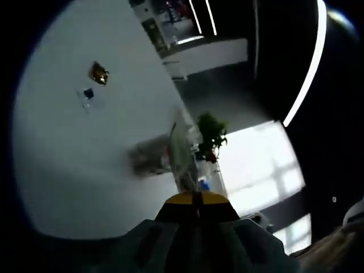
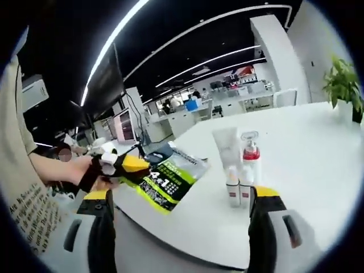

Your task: Arrange the skincare products in the storage area until every visible bottle or jar stands upright without overlapping.

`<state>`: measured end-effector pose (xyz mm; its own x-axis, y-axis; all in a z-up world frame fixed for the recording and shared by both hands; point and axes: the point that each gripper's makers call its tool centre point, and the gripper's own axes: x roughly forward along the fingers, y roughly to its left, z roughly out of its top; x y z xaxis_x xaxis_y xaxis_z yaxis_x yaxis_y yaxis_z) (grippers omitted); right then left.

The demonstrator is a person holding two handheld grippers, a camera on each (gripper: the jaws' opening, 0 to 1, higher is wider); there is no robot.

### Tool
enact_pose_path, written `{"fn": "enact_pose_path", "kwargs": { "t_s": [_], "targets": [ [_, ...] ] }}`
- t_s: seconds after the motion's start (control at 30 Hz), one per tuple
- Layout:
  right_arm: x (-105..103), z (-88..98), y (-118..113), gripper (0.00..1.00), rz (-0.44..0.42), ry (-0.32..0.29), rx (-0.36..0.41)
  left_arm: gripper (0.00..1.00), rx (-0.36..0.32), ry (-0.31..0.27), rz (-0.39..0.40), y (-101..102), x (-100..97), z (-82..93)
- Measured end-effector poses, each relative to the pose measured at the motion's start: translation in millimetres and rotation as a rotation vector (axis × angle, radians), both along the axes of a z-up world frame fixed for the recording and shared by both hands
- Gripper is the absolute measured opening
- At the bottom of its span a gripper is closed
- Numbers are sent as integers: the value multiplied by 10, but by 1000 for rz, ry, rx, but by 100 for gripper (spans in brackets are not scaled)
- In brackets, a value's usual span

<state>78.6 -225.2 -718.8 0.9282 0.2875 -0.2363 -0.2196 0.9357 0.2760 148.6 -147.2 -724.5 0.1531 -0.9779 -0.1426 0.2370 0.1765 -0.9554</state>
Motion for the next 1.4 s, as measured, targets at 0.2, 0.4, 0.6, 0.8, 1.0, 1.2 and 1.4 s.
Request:
{"fn": "enact_pose_path", "kwargs": {
  "t_s": [0.2,0.4,0.6,0.8,1.0,1.2,1.4],
  "targets": [
    [1,-28,-58,99,-30,1,15,0,34,20,21,-25,97,-125],
    [-8,-49,-77,99,-56,11,28,0,94,6,-4,-84,154,-295],
    [9,-70,-89,99,-75,19,21,0,141,8,0,-137,241,-501],
    [12,-153,-117,99,-88,45,-24,0,174,16,3,-182,311,-676],
    [-10,-196,-153,99,-101,59,-43,0,210,19,3,-205,368,-833],
    [-8,-211,-153,99,-103,70,-57,0,247,23,3,-203,379,-982],
    [-6,-215,-169,99,-115,72,-49,0,304,34,25,-157,396,-1205]
  ]
}}
